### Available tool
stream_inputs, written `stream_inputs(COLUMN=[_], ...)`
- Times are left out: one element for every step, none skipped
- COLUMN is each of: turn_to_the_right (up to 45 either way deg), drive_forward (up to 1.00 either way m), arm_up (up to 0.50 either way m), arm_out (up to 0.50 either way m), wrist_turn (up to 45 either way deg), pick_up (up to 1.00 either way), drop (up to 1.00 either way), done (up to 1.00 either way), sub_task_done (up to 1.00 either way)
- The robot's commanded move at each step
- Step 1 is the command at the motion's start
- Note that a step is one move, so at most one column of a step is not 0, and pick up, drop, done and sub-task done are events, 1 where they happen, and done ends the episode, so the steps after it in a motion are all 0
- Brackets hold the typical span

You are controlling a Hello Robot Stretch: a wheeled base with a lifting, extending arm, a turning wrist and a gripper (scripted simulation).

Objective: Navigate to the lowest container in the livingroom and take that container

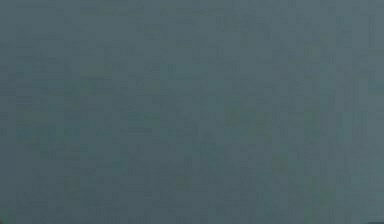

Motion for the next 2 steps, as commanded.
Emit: stream_inputs(turn_to_the_right=[0.0, 0.0], drive_forward=[0.00, 0.00], arm_up=[0.00, 0.00], arm_out=[0.00, 0.00], wrist_turn=[45.0, 12.0], pick_up=[0.00, 0.00], drop=[0.00, 0.00], done=[0.00, 0.00], sub_task_done=[0.00, 0.00])
